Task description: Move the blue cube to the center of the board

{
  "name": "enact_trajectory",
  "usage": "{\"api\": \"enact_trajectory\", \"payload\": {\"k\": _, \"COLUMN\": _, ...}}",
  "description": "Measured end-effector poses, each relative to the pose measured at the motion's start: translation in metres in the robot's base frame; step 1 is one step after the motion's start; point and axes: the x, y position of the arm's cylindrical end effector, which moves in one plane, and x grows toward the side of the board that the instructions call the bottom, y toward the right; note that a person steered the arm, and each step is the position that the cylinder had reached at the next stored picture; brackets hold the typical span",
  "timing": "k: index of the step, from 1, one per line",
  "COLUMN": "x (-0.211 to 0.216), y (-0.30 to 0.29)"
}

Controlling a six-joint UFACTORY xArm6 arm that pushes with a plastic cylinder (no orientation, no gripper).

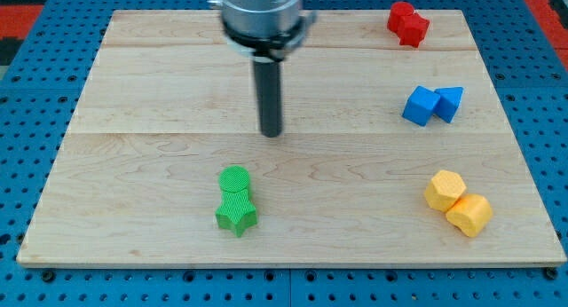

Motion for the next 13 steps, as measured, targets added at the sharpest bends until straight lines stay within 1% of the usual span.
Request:
{"api": "enact_trajectory", "payload": {"k": 1, "x": 0.011, "y": 0.036}}
{"api": "enact_trajectory", "payload": {"k": 4, "x": 0.014, "y": 0.257}}
{"api": "enact_trajectory", "payload": {"k": 5, "x": -0.012, "y": 0.266}}
{"api": "enact_trajectory", "payload": {"k": 6, "x": -0.037, "y": 0.263}}
{"api": "enact_trajectory", "payload": {"k": 7, "x": -0.037, "y": 0.213}}
{"api": "enact_trajectory", "payload": {"k": 9, "x": -0.045, "y": 0.067}}
{"api": "enact_trajectory", "payload": {"k": 10, "x": -0.036, "y": 0.065}}
{"api": "enact_trajectory", "payload": {"k": 11, "x": 0.003, "y": 0.104}}
{"api": "enact_trajectory", "payload": {"k": 12, "x": 0.009, "y": 0.032}}
{"api": "enact_trajectory", "payload": {"k": 13, "x": -0.01, "y": 0.011}}
